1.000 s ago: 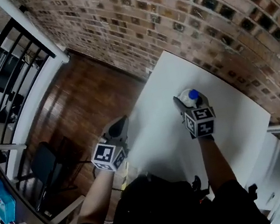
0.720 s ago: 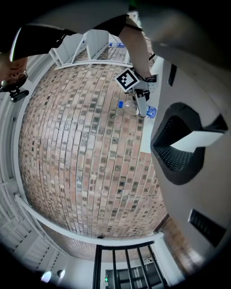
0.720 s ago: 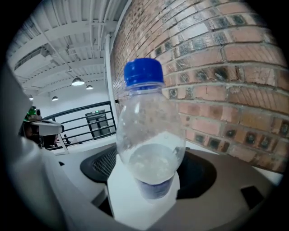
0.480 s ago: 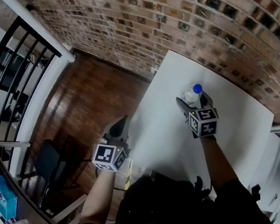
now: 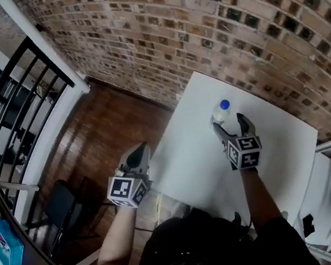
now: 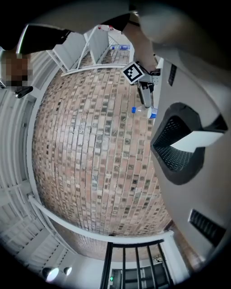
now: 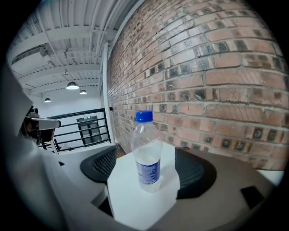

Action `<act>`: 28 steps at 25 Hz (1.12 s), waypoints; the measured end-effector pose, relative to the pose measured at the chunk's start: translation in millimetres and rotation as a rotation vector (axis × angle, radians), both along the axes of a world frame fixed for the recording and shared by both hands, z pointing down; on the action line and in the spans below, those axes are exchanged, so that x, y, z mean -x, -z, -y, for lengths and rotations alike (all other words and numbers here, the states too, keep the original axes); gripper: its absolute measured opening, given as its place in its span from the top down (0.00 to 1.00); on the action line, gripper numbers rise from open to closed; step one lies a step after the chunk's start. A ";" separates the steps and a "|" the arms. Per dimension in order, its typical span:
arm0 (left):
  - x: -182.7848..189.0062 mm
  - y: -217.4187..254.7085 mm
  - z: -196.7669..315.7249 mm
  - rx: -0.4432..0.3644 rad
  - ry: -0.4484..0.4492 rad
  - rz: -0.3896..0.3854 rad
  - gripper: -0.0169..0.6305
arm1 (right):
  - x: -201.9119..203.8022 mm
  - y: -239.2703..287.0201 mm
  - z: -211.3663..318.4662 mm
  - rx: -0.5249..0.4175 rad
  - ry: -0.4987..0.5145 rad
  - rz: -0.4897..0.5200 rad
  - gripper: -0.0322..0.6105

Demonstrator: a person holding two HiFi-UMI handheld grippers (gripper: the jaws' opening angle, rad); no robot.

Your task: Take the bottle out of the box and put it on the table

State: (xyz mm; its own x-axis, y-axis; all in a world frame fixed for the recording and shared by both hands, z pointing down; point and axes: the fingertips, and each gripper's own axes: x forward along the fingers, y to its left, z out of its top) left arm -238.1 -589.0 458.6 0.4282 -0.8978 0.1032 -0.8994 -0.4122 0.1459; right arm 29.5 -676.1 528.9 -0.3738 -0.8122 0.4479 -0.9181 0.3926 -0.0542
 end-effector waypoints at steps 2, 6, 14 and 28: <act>-1.4 6.1 -5.4 -0.011 -0.013 0.010 0.98 | -4.4 11.3 -11.5 -0.023 -0.012 -0.017 0.31; -11.0 25.0 -10.2 -0.063 -0.065 -0.038 0.98 | -22.7 44.2 -38.8 -0.083 -0.084 0.007 0.34; -37.6 53.6 -33.8 -0.151 -0.190 -0.071 0.98 | -78.3 122.7 -151.1 -0.373 -0.238 0.174 0.95; -101.2 88.0 -92.3 -0.179 -0.384 -0.195 0.98 | -144.9 182.2 -337.2 -0.545 -0.466 0.114 0.95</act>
State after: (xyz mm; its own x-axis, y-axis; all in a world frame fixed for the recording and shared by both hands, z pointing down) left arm -136.8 -496.7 370.6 0.7291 -0.6668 -0.1542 -0.6394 -0.7440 0.1938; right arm 174.5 -338.9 346.7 0.0457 -0.9952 -0.0868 -0.9969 -0.0398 -0.0683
